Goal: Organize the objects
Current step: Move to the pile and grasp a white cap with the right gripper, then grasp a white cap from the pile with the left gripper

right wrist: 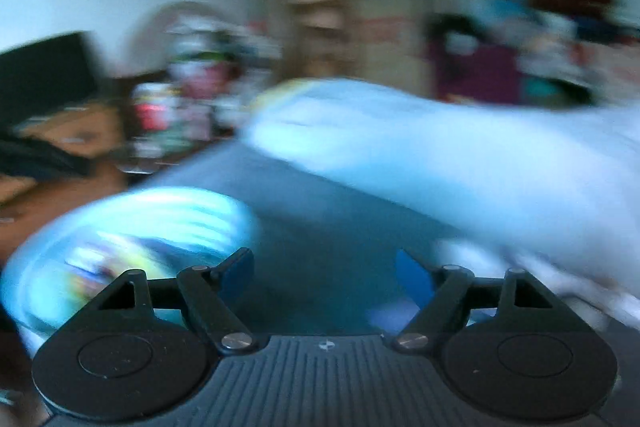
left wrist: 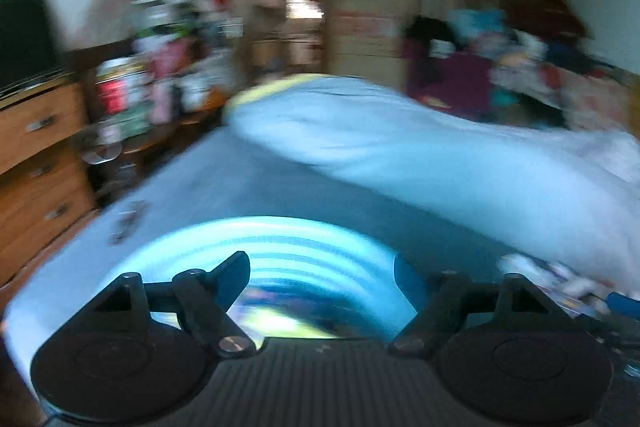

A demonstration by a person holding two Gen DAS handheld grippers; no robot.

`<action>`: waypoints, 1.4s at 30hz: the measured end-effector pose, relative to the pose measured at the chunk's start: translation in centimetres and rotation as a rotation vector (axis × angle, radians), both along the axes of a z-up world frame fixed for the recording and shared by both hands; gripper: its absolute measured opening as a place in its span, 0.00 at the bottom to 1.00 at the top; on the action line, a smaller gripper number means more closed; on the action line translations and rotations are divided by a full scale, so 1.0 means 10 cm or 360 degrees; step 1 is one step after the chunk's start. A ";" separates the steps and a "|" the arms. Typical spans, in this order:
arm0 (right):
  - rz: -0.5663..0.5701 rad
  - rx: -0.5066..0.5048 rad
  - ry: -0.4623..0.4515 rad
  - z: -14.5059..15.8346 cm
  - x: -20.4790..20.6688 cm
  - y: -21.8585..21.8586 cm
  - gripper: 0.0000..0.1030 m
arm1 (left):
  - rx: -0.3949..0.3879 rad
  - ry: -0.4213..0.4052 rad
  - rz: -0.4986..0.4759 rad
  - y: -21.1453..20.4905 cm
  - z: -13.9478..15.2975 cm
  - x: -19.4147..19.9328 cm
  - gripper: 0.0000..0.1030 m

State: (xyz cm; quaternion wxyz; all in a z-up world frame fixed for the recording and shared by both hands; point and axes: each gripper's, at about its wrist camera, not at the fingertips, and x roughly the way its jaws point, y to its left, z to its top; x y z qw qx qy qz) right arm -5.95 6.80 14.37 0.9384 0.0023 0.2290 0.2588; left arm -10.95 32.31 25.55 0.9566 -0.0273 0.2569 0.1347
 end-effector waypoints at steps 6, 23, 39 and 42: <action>-0.0750 -0.0230 0.0116 -0.74 0.27 -1.52 0.74 | 0.0004 0.0132 -0.0464 -1.18 -0.45 0.27 0.73; -0.0924 -0.0289 0.0337 -1.48 0.73 -2.26 0.39 | 0.0011 0.0379 -0.1038 -2.71 -1.98 0.73 0.59; -0.0835 -0.0114 0.0327 -1.41 0.58 -2.25 0.39 | -0.0043 0.0330 -0.0986 -2.94 -2.37 1.11 0.33; -0.0835 -0.0100 0.0310 -1.38 0.56 -2.26 0.39 | -0.0040 0.0340 -0.0951 -2.93 -2.32 1.07 0.32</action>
